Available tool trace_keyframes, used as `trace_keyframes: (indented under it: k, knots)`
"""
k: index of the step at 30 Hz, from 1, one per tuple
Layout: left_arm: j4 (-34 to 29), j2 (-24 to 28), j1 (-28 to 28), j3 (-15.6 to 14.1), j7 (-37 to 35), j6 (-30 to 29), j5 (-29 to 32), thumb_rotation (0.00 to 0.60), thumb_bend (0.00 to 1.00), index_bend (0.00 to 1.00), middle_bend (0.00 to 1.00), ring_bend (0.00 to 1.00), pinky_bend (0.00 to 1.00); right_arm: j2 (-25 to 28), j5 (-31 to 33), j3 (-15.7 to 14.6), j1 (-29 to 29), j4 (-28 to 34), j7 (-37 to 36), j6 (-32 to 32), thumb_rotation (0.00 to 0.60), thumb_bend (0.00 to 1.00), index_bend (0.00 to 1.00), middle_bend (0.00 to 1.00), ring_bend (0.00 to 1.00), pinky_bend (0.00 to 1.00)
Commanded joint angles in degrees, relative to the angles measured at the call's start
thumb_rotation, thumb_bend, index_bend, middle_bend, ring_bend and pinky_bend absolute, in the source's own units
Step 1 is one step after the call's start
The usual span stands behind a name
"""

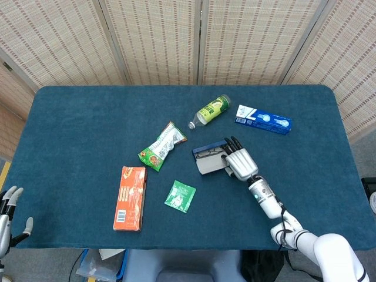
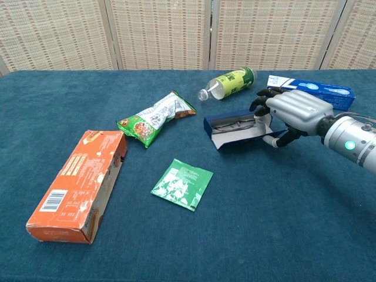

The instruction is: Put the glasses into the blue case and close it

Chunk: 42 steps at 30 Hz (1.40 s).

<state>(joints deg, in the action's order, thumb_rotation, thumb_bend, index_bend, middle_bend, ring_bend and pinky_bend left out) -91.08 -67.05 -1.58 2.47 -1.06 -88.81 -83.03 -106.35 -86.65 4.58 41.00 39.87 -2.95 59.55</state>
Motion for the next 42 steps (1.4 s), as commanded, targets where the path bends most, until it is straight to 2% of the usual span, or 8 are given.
trace_keyframes:
  k: [1, 7, 13, 20, 25, 31, 42]
  knots:
    - [0.0, 0.0, 0.0, 0.0, 0.0, 0.0, 0.0, 0.6, 0.42, 0.08, 0.0, 0.0, 0.0, 0.2, -0.1, -0.3, -0.2, 0.3, 0.0, 0.1, 0.6, 0.4, 0.57, 0.22, 0.0, 0.0]
    - [0.0, 0.0, 0.1, 0.0, -0.1, -0.1, -0.4, 0.6, 0.42, 0.08, 0.0, 0.0, 0.0, 2.7, -1.2, -1.6, -2.5, 3.9, 0.4, 3.3, 0.6, 0.41, 0.58, 0.23, 0.0, 0.0]
    - [-0.5, 0.1, 0.4, 0.0, 0.3, -0.2, -1.0, 0.6, 0.42, 0.08, 0.0, 0.0, 0.0, 7.9, -2.2, -3.4, -6.2, 11.9, 2.6, 7.6, 0.6, 0.41, 0.59, 0.24, 0.0, 0.0]
    - [-1.0, 0.1, 0.5, -0.2, 0.7, -0.4, -1.5, 0.6, 0.42, 0.08, 0.0, 0.0, 0.0, 15.3, -3.6, -7.0, -11.8, 22.7, 6.2, 12.1, 0.6, 0.41, 0.59, 0.24, 0.0, 0.0]
    - [-1.3, 0.0, 0.6, -0.2, 0.9, -0.4, -1.8, 0.6, 0.42, 0.08, 0.0, 0.0, 0.0, 18.6, -3.6, -8.5, -14.6, 27.6, 8.8, 13.4, 0.6, 0.41, 0.59, 0.25, 0.0, 0.0]
    - [-1.6, -0.1, 0.6, -0.4, 1.1, -0.5, -2.1, 0.6, 0.42, 0.08, 0.0, 0.0, 0.0, 18.8, -2.2, -6.5, -14.1, 29.2, 10.6, 11.5, 0.6, 0.41, 0.59, 0.25, 0.0, 0.0]
    - [-1.3, 0.5, -0.1, -0.6, 0.3, -0.9, -1.6, 0.6, 0.42, 0.08, 0.0, 0.0, 0.0, 16.9, 3.2, -1.0, -9.1, 28.8, 11.9, 2.4, 0.6, 0.42, 0.59, 0.25, 0.0, 0.0]
